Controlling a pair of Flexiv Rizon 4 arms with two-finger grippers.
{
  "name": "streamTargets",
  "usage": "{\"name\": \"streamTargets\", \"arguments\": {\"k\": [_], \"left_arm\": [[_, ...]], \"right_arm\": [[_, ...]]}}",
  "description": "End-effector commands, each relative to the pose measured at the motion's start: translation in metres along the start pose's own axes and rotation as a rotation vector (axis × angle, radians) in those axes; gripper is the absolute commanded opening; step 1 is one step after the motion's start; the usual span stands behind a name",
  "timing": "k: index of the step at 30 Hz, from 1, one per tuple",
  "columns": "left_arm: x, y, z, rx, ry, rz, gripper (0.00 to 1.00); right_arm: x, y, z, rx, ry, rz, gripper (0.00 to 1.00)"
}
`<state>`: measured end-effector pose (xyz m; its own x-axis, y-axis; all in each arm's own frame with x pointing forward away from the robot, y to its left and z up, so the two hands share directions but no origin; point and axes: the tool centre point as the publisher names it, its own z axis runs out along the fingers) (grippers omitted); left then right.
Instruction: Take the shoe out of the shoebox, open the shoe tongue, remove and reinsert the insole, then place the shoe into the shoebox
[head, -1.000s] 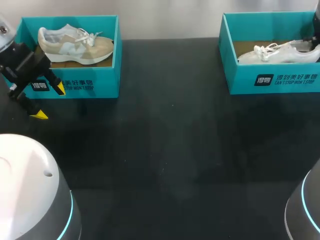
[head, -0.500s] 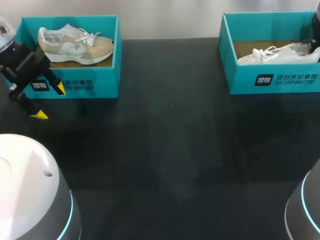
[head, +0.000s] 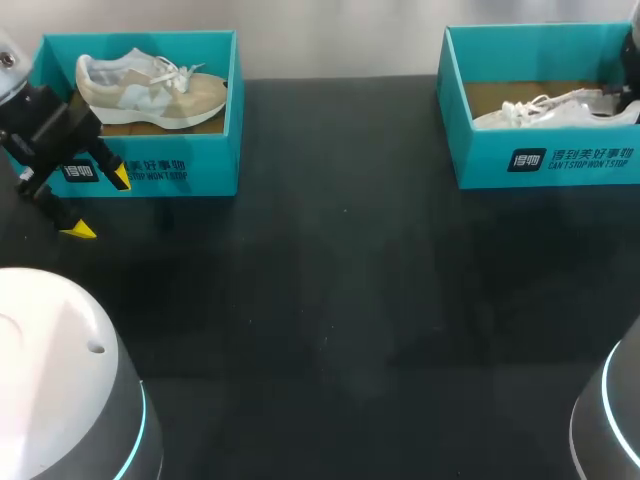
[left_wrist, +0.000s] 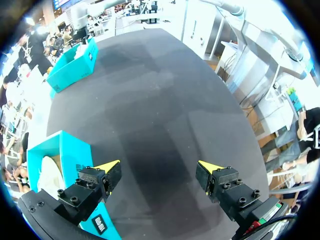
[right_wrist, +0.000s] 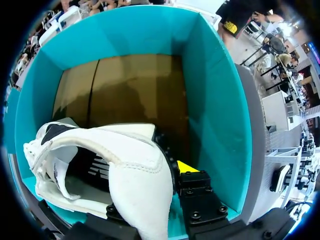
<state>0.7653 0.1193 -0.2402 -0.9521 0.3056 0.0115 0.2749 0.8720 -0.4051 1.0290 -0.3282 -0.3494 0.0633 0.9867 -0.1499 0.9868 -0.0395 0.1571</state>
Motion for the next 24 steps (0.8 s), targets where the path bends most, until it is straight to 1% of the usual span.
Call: {"name": "streamTargets", "arguments": {"k": [1, 11, 15, 19, 24], "left_arm": [[0.001, 0.000, 0.000, -0.002, -0.001, 0.001, 1.00], [0.001, 0.000, 0.000, -0.002, -0.001, 0.001, 1.00], [0.001, 0.000, 0.000, -0.002, -0.001, 0.001, 1.00], [0.001, 0.000, 0.000, -0.002, -0.001, 0.001, 1.00], [0.001, 0.000, 0.000, -0.002, -0.001, 0.001, 1.00]], "right_arm": [[0.010, 0.005, 0.006, 0.008, 0.000, 0.008, 0.00], [-0.010, 0.007, 0.004, -0.002, -0.027, 0.040, 0.00], [-0.012, 0.006, 0.008, -0.001, -0.028, 0.046, 0.00], [-0.010, 0.005, 0.013, 0.000, -0.020, 0.037, 0.00], [-0.010, 0.010, 0.022, 0.001, -0.015, 0.028, 0.00]]}}
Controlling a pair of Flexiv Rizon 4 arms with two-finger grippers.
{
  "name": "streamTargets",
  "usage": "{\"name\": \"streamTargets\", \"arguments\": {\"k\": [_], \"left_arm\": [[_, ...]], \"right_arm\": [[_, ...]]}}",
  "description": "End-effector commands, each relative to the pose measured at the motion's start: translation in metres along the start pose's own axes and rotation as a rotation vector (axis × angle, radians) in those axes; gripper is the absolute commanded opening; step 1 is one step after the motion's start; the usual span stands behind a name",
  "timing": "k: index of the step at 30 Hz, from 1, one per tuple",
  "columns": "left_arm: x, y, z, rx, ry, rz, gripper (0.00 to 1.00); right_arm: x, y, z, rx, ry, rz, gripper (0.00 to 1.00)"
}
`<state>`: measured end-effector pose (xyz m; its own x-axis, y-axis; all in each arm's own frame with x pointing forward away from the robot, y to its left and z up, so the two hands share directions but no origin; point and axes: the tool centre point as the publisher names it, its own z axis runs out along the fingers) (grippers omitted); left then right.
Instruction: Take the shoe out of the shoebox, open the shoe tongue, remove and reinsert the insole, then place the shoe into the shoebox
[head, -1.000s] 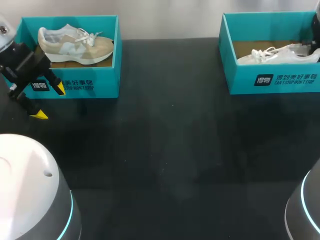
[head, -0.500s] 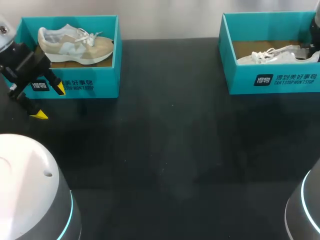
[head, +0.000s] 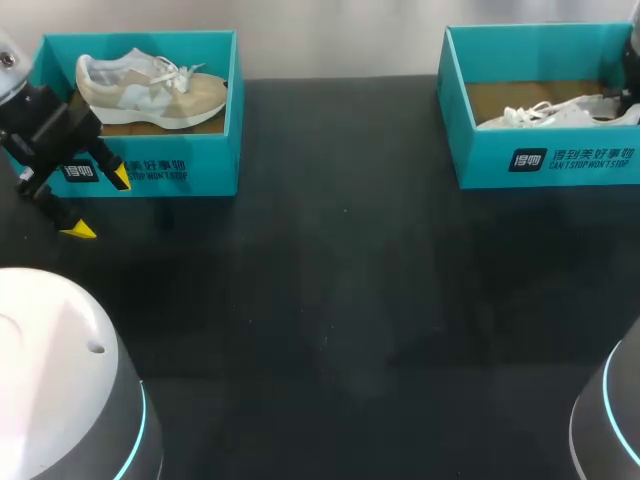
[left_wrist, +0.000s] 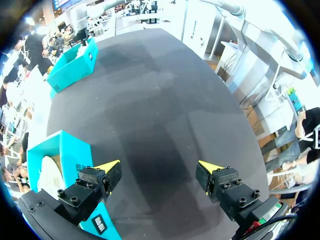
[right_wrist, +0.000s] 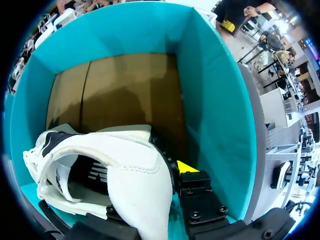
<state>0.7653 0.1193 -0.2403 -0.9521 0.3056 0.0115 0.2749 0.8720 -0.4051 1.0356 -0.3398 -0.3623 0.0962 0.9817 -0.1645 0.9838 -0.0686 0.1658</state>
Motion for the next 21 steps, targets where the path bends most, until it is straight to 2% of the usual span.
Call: {"name": "streamTargets", "arguments": {"k": [1, 19, 20, 21], "left_arm": [[0.001, 0.000, 0.000, -0.002, -0.001, 0.001, 1.00], [0.001, 0.000, 0.000, -0.002, -0.001, 0.001, 1.00], [0.001, 0.000, 0.000, -0.002, -0.001, 0.001, 1.00], [0.001, 0.000, 0.000, -0.002, -0.001, 0.001, 1.00]], "right_arm": [[-0.001, 0.005, 0.007, 0.006, 0.004, -0.004, 0.00], [-0.003, 0.010, 0.025, 0.045, 0.010, -0.035, 0.00], [-0.004, 0.010, 0.025, 0.046, 0.010, -0.035, 0.12], [-0.005, 0.011, 0.025, 0.047, 0.010, -0.034, 0.29]]}}
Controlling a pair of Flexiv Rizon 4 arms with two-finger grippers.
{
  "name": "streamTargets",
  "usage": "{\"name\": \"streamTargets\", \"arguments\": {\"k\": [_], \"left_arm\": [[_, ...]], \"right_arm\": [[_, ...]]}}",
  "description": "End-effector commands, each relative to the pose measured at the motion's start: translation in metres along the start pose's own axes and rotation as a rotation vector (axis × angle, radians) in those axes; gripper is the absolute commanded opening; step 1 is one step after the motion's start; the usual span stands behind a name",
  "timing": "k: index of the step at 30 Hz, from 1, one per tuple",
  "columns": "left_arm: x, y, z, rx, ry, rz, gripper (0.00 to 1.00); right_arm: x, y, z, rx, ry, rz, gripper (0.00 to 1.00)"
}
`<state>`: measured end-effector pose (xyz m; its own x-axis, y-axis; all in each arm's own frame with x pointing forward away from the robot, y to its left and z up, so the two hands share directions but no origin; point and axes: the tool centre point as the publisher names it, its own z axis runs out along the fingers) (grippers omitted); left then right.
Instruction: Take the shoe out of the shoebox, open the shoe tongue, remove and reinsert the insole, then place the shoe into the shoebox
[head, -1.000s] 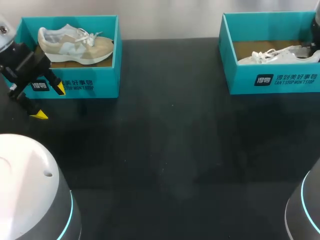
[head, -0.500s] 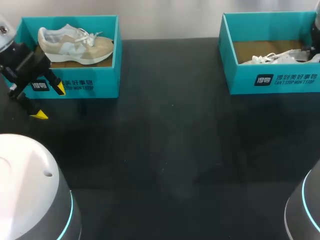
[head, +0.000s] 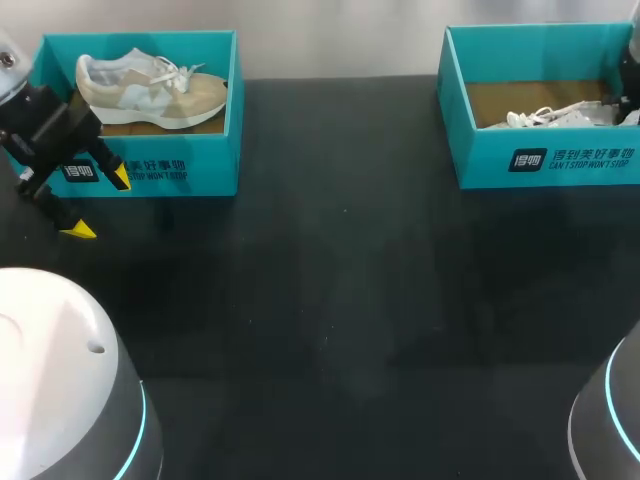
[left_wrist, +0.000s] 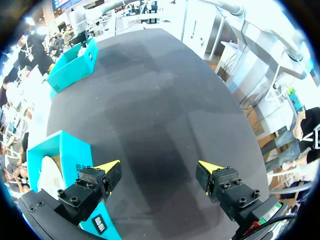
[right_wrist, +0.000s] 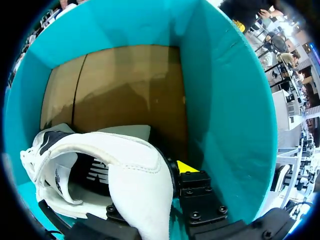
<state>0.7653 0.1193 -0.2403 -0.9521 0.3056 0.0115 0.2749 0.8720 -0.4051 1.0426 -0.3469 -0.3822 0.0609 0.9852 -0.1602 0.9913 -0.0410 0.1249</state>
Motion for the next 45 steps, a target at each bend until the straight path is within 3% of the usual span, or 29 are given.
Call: {"name": "streamTargets", "arguments": {"k": [1, 2, 3, 4, 10, 13, 33, 45], "left_arm": [[0.001, 0.000, 0.000, -0.002, -0.001, 0.001, 1.00], [0.001, 0.000, 0.000, -0.002, -0.001, 0.001, 1.00], [0.001, 0.000, 0.000, -0.002, -0.001, 0.001, 1.00], [0.001, 0.000, 0.000, -0.002, -0.001, 0.001, 1.00], [0.001, 0.000, 0.000, -0.002, -0.001, 0.001, 1.00], [0.001, 0.000, 0.000, -0.002, -0.001, 0.001, 1.00], [0.001, 0.000, 0.000, -0.002, -0.001, 0.001, 1.00], [0.001, 0.000, 0.000, -0.002, -0.001, 0.001, 1.00]], "right_arm": [[-0.003, 0.007, 0.002, 0.011, 0.002, 0.006, 0.40], [-0.004, 0.007, 0.001, 0.010, 0.003, 0.008, 0.49], [-0.004, 0.007, 0.000, 0.009, 0.004, 0.010, 0.71], [-0.005, 0.008, -0.001, 0.008, 0.005, 0.011, 0.84], [-0.008, 0.009, -0.005, 0.001, 0.010, 0.012, 0.89], [-0.008, 0.008, -0.013, -0.003, 0.014, 0.013, 0.99], [-0.002, -0.001, -0.103, -0.080, 0.019, 0.075, 1.00], [0.010, -0.018, -0.170, -0.115, 0.039, 0.106, 1.00]]}}
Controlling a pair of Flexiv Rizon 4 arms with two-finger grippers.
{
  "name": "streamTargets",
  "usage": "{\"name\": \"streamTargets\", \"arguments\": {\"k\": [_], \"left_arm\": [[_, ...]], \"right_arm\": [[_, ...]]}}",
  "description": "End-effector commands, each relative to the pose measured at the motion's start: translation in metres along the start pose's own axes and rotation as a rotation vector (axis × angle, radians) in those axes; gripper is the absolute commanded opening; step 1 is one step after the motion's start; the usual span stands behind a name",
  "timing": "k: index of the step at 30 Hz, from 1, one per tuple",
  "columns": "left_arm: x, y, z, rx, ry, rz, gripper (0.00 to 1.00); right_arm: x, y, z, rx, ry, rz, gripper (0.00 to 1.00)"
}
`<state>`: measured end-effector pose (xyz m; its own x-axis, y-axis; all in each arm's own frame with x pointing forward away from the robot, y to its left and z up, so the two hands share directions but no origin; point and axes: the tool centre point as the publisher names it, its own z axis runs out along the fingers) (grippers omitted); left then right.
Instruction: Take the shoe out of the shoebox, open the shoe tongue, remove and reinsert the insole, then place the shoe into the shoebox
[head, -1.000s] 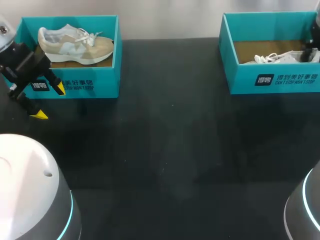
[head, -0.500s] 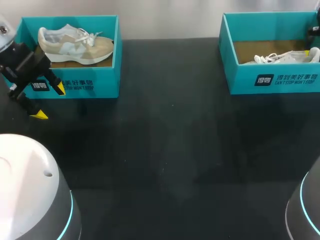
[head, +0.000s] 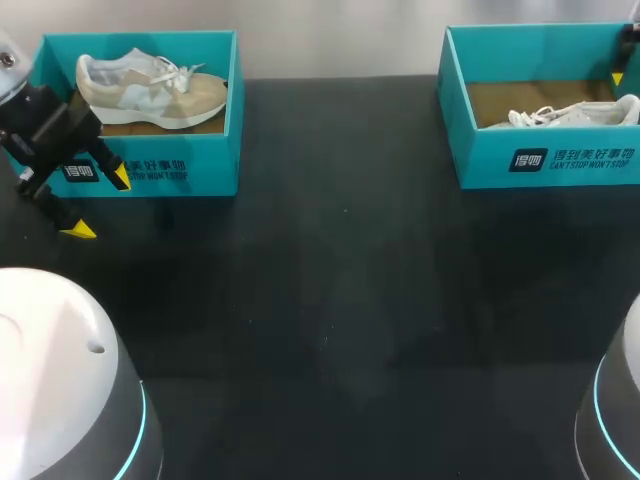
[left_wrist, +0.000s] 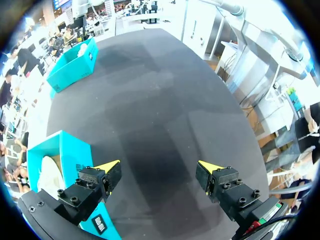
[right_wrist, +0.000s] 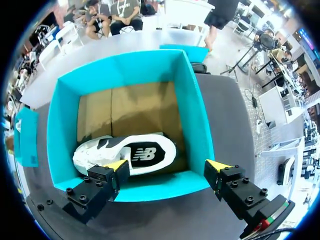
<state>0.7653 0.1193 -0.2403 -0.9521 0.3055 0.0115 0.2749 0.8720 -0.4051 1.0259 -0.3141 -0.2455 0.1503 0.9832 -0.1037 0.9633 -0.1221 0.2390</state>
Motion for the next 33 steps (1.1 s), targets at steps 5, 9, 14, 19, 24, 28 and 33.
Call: {"name": "streamTargets", "arguments": {"k": [5, 9, 14, 19, 24, 28, 33], "left_arm": [[0.001, 0.000, 0.000, -0.002, -0.001, 0.001, 1.00], [0.001, 0.000, 0.000, -0.002, -0.001, 0.001, 1.00], [0.001, 0.000, 0.000, -0.002, -0.001, 0.001, 1.00], [0.001, 0.000, 0.000, -0.002, -0.001, 0.001, 1.00], [0.001, 0.000, 0.000, -0.002, -0.001, 0.001, 1.00], [0.001, 0.000, 0.000, -0.002, -0.001, 0.001, 1.00], [0.001, 0.000, 0.000, -0.002, -0.001, 0.001, 1.00]], "right_arm": [[0.007, -0.028, -0.058, -0.014, 0.030, 0.024, 1.00], [0.012, -0.040, -0.072, -0.014, 0.016, 0.044, 1.00], [0.017, -0.050, -0.088, -0.002, 0.019, 0.066, 1.00], [0.022, -0.069, -0.095, 0.017, 0.021, 0.093, 1.00], [0.037, -0.101, -0.093, 0.053, 0.038, 0.103, 1.00], [0.049, -0.117, -0.091, 0.065, 0.044, 0.101, 1.00], [0.049, -0.117, -0.091, 0.065, 0.044, 0.101, 1.00]]}}
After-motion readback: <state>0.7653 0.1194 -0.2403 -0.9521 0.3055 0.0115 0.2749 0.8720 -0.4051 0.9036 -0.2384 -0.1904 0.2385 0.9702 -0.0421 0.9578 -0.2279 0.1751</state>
